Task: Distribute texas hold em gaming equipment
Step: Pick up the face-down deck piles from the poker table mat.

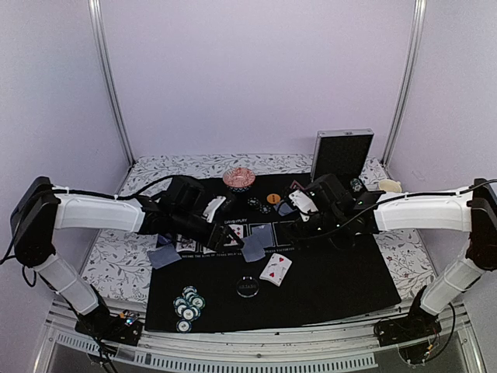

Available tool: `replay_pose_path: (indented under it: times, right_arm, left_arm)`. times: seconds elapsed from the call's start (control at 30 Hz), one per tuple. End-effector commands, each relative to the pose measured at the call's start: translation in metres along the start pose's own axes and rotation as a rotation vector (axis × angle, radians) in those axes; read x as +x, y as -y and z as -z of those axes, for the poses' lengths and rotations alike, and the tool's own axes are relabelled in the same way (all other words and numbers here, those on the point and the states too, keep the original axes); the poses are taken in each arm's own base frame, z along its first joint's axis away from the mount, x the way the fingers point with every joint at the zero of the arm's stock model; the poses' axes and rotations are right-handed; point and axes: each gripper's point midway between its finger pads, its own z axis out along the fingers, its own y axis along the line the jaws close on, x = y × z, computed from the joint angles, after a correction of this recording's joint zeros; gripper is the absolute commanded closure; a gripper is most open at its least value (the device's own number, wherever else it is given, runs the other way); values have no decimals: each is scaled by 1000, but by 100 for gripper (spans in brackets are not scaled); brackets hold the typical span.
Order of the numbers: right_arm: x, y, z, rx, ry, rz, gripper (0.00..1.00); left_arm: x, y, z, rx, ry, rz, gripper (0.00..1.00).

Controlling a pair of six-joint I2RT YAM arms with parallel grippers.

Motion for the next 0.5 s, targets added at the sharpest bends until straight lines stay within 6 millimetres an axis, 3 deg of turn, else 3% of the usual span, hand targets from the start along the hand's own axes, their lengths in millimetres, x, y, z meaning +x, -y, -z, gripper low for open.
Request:
replay_pose_path:
  times: [0.0, 0.1, 0.2, 0.3, 0.47]
  right_arm:
    - [23, -9, -21, -125, -152, -122, 30]
    - [33, -1, -42, -198, -217, -171, 30]
    - [43, -1, -59, -258, -283, -173, 30]
    - [45, -9, -70, -329, -311, -154, 30]
    - [55, -19, -77, -434, -365, -172, 34]
  left_arm:
    - [16, -10, -9, -7, -32, 43, 34]
    - [27, -4, -14, 25, -51, 50, 38]
    - [42, 16, -22, 60, -97, -53, 41]
    - [62, 37, -30, 94, -146, -142, 41]
    - [76, 43, -35, 106, -177, -157, 43]
